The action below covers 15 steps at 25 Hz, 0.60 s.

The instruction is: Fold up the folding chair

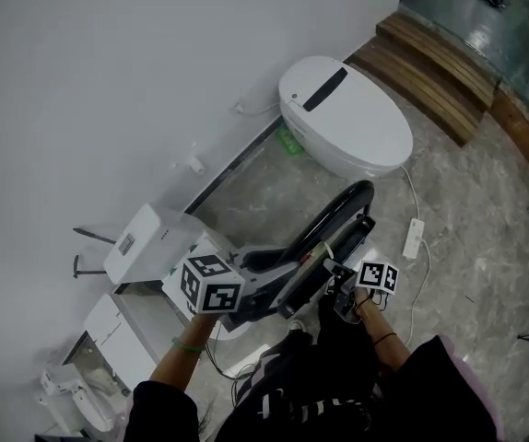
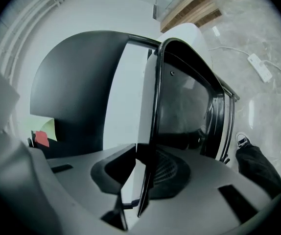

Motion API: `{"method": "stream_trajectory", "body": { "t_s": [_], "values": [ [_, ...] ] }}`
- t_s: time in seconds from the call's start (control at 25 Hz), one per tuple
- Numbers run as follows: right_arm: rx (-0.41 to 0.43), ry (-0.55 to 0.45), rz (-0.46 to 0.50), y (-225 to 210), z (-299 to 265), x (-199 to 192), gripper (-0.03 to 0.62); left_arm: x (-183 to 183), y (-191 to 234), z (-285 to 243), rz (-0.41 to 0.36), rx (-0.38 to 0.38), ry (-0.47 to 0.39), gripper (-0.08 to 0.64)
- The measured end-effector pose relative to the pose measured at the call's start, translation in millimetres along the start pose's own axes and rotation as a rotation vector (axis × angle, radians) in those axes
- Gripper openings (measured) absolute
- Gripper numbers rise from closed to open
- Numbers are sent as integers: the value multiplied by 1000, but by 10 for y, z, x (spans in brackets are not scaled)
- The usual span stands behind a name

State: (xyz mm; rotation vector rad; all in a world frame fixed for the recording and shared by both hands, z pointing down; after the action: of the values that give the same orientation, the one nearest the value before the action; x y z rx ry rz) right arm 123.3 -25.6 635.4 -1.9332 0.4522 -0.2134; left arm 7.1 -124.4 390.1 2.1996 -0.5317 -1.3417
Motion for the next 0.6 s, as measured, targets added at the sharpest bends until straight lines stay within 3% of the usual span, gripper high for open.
{"method": "stream_trajectory", "body": {
  "t_s": [0.12, 0.32, 0.6],
  "values": [
    [12, 38, 37, 109, -96, 159, 83, 137, 86, 36, 65, 32, -53, 115],
    [55, 98, 91, 374, -267, 381, 77, 357, 166, 181, 107, 102, -136, 115],
    [114, 128, 145, 774, -675, 681, 71, 658, 280, 423, 89, 186, -237, 115]
  ]
}}
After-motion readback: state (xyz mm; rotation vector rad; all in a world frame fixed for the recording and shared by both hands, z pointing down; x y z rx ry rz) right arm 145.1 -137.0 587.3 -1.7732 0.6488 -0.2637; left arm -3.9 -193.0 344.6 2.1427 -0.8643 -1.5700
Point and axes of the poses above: the fingertips, and each gripper's own axes: z backward along the fingers, y to its left, x out of its top, the point moved 6 cm from there along z, backward along the fingers, and after that the axes turned 6 degrees about -y, right-handed, at the moved point
